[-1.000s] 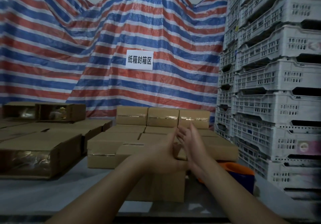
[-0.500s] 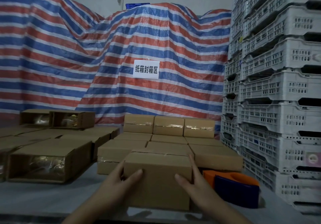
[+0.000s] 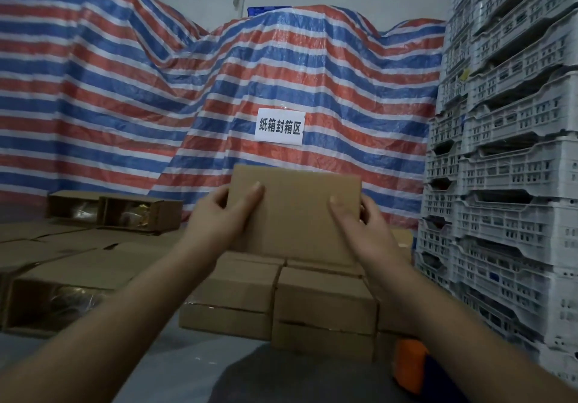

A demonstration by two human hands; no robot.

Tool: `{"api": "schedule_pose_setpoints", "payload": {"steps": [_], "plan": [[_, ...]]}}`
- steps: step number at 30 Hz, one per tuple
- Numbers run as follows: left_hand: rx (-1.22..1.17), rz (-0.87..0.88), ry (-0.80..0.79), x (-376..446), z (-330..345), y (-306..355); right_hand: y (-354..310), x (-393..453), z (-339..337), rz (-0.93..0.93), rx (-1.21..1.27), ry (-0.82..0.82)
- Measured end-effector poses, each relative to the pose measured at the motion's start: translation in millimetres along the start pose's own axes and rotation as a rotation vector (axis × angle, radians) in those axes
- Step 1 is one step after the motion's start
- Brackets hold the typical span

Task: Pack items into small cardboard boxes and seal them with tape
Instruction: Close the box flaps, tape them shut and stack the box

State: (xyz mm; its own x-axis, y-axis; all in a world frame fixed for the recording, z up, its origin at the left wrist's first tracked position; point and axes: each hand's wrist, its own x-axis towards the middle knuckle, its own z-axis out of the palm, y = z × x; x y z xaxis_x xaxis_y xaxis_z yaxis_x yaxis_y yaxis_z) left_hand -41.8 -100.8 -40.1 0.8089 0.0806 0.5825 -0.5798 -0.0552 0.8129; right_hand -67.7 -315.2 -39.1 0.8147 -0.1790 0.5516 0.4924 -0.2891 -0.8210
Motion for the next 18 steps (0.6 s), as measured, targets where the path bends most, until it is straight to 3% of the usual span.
{"api": "schedule_pose_setpoints", "payload": {"steps": [4,7,11,18], "plan": [[0.018,-0.032,0.173,77.1,8.8,-8.0,5.2,90.9,28.8,0.100,0.050,-0.012],[0.070,-0.127,0.201,133.0,12.0,-32.5,27.7,145.1,51.6,0.207,0.037,-0.058],[0.132,-0.354,0.121,190.2,13.3,-70.3,61.8,193.5,73.1,0.364,0.056,-0.105],[0.130,-0.549,-0.061,225.8,6.8,-129.2,106.3,234.0,95.8,0.651,0.068,-0.205]]}}
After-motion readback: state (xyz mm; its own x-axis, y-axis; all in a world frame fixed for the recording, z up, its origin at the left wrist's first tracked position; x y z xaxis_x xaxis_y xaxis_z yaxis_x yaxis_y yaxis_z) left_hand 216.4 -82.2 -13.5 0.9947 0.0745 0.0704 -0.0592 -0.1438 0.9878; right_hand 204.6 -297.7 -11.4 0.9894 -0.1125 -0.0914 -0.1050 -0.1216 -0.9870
